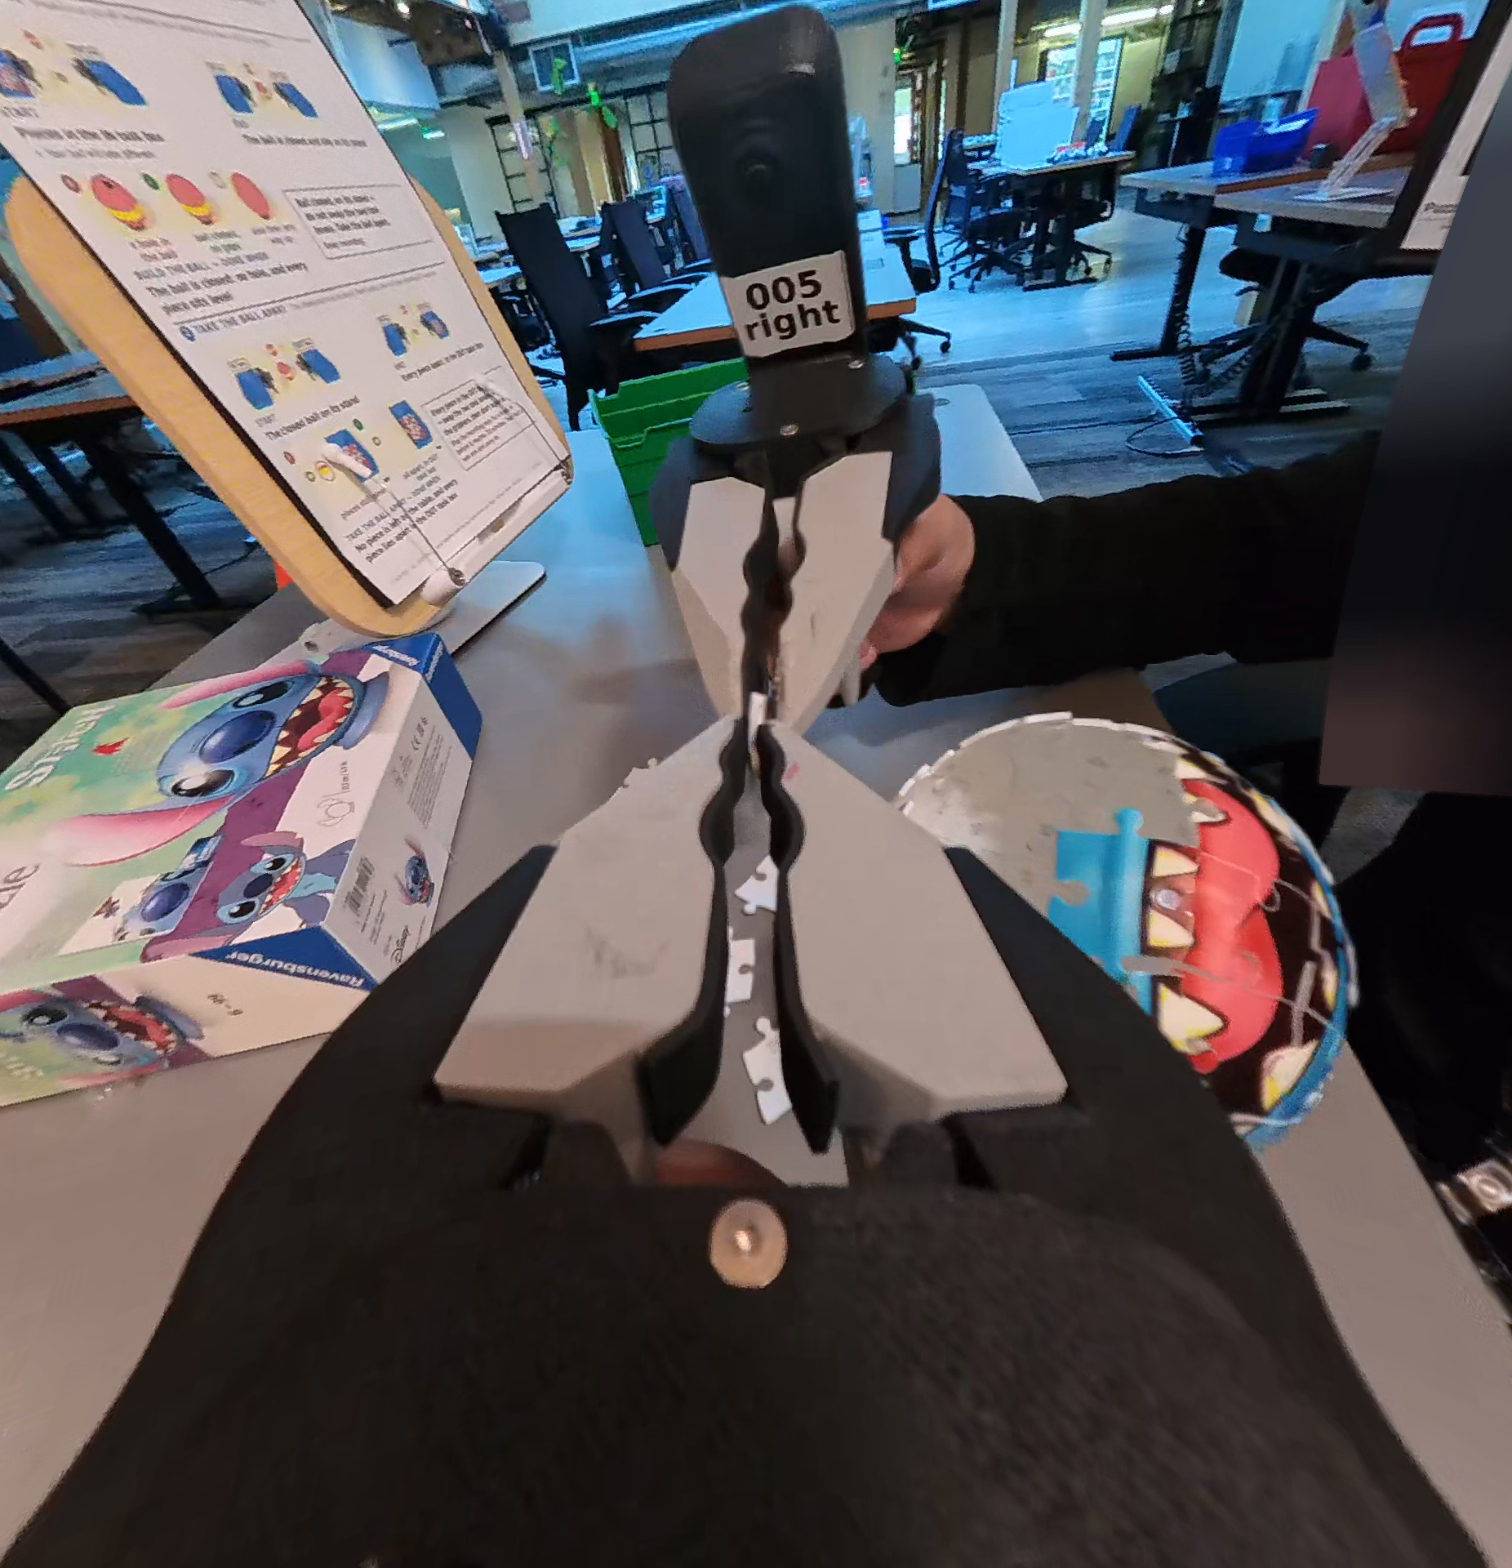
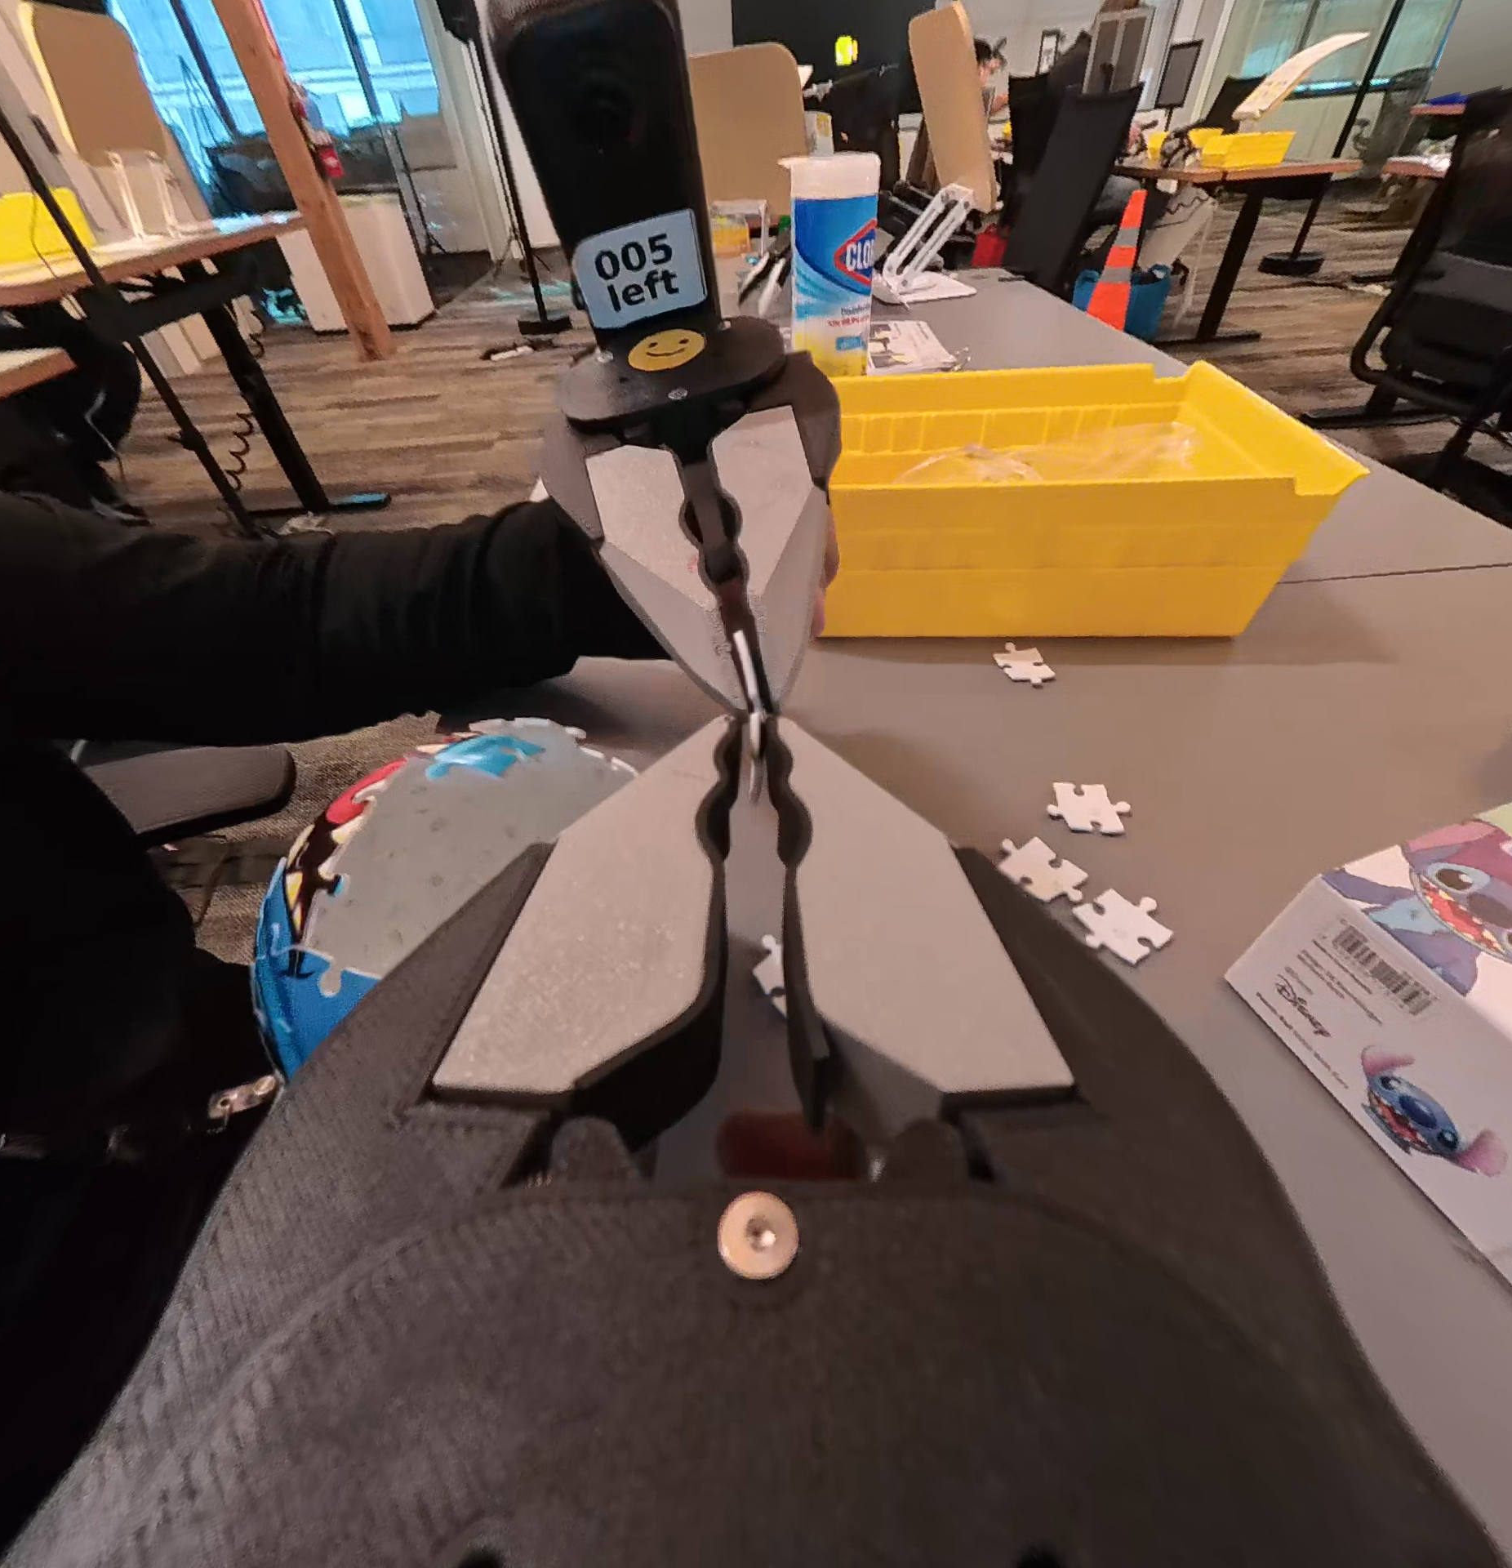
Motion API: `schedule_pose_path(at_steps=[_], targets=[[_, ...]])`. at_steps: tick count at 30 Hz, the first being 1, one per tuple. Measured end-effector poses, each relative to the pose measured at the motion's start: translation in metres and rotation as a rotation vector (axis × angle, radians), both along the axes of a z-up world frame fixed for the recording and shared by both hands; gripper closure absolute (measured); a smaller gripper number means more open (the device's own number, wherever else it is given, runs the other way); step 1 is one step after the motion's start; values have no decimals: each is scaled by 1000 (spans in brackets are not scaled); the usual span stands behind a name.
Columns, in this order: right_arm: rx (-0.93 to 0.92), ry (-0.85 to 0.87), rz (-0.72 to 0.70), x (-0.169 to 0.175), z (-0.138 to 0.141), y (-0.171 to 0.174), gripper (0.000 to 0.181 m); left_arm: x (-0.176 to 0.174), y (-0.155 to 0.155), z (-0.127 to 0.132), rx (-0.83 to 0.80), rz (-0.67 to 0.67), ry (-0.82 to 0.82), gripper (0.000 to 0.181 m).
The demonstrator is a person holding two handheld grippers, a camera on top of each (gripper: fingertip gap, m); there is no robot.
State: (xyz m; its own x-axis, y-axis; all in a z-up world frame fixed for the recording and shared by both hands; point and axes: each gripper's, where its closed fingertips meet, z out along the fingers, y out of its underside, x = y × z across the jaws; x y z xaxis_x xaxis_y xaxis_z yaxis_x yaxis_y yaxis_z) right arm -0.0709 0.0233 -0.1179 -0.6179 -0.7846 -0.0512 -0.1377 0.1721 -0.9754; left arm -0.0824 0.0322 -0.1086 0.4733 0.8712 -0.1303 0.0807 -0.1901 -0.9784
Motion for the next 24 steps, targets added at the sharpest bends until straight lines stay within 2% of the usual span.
schedule_pose_path(at_steps=[4,10,14,18,19,24], targets=[[-10,46,-22,0,-2,2,181,-1,2,-4,12,3,-32,181],[-5,24,-37,3,2,7,181,12,4,2,-10,11,-27,180],[13,6,-90,-14,2,19,181,19,-15,-7,-35,100,-64,153],[33,-71,-155,-36,-2,40,181,57,-10,-36,13,-33,-205,92],[38,-83,-169,-41,-6,45,181,67,-7,-46,7,-70,-236,81],[68,-76,-203,-60,-33,64,181,74,2,-90,-97,-80,-294,78]])
